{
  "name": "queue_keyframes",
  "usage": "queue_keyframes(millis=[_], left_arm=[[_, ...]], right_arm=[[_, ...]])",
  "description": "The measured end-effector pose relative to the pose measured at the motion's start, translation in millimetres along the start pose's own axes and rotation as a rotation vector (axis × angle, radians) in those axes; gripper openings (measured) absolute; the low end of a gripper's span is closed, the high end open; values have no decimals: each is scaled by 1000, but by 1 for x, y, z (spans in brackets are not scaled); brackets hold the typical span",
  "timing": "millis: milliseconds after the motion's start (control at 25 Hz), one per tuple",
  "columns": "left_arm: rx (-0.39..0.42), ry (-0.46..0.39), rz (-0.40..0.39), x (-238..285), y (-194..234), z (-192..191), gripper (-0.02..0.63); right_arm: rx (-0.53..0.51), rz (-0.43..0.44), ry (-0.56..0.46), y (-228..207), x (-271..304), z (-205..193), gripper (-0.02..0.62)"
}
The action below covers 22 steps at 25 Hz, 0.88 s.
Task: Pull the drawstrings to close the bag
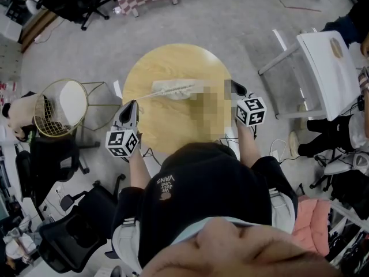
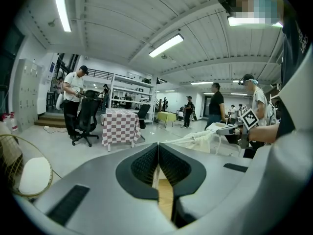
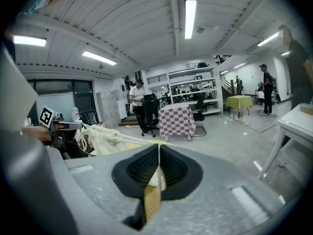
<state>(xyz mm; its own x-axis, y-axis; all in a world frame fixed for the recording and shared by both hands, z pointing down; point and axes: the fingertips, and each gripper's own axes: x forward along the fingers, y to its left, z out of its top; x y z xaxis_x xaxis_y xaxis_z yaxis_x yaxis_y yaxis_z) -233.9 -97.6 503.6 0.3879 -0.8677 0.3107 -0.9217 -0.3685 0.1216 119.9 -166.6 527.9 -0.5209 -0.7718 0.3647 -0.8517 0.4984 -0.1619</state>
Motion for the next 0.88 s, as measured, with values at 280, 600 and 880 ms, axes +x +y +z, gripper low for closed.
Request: queue_keyframes(millis=[280, 600, 880], left_arm=[[-3, -2, 12, -3, 4, 0, 16], [-11, -6, 20, -9, 8, 0, 16], [-3, -9, 23, -17, 11, 2, 15]], right_arm=[[11, -4, 6, -5, 2, -2, 3], [27, -9, 1, -8, -1, -4, 2], [35, -19, 1, -8, -4, -4, 2]])
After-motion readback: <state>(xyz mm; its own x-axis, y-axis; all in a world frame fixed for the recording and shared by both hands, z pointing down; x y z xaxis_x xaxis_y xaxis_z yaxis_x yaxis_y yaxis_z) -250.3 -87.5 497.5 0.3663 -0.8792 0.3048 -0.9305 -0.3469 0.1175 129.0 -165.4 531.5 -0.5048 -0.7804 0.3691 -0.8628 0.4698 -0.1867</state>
